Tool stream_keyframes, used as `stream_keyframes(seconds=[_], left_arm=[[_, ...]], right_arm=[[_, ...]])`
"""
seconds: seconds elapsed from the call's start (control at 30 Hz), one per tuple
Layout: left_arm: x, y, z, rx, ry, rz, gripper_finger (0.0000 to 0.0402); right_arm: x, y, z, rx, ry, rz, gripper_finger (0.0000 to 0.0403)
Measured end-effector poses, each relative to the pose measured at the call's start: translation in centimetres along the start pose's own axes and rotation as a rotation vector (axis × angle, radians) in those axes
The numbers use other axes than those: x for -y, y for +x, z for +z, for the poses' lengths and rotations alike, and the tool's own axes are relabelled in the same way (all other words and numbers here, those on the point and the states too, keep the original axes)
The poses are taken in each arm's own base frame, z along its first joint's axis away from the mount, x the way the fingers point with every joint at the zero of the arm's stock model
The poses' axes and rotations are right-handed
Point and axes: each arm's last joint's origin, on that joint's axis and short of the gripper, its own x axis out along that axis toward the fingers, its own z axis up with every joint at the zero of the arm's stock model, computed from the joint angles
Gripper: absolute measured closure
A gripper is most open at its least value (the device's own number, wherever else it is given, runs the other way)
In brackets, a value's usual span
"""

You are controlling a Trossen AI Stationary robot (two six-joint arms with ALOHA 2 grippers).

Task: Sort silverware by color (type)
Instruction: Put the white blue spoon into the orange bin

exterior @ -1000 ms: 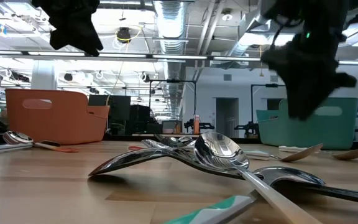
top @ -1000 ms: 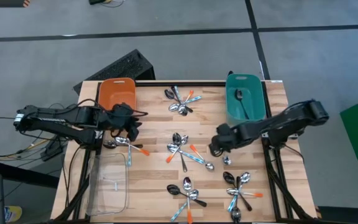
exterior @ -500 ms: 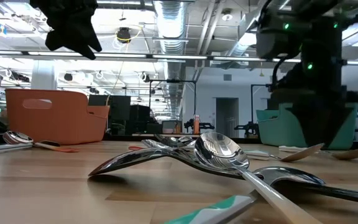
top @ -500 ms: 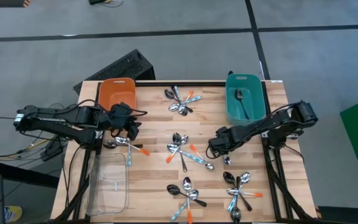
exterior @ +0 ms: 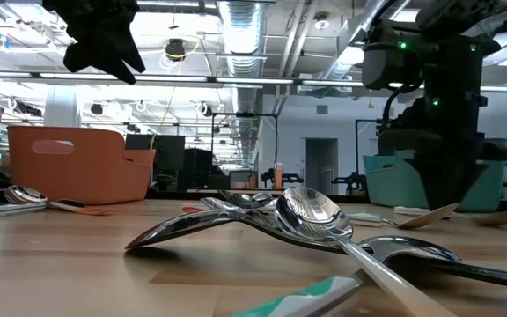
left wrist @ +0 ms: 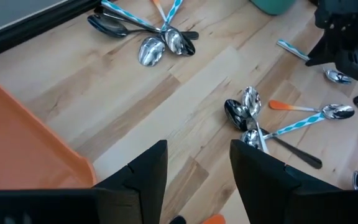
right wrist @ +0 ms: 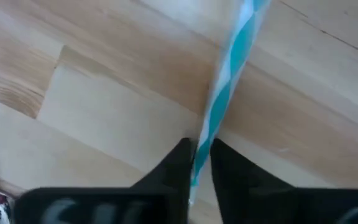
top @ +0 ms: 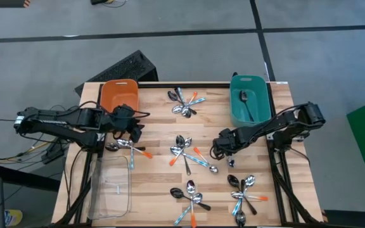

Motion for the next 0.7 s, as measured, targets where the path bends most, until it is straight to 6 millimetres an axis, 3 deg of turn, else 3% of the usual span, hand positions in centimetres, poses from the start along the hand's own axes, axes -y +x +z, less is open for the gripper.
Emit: stream_keyframes(seconds=[0.1, 0.2, 0.37, 0.57, 0.7], left_arm=[[0.0, 0.0, 0.0, 0.002, -0.033, 0.0, 0.0239], [0.1, 0.0, 0.1, 0.013, -0.051, -0.01, 0.0239], [0.7, -0.1, 0.8, 0.079, -0.048, -0.072, 0.0239], [1.7, -0.4, 2.0, 0.196, -0.013, -0.179, 0.0239], [2.4, -0.7, 2.9, 0.287, 0.03, -0.251, 0.0239]], right_arm=[[-0.3, -0.4, 0.1, 0.0, -0.006, 0.037, 0.038], [-1.1, -1.2, 0.6, 0.023, -0.031, 0.1, 0.0386], [-2.8, -5.3, 3.3, 0.183, -0.036, 0.356, 0.0383], [-3.6, -10.6, 7.2, 0.479, -0.066, 0.677, 0.0386], [-4.0, -13.0, 9.0, 0.658, -0.187, 0.863, 0.0386]])
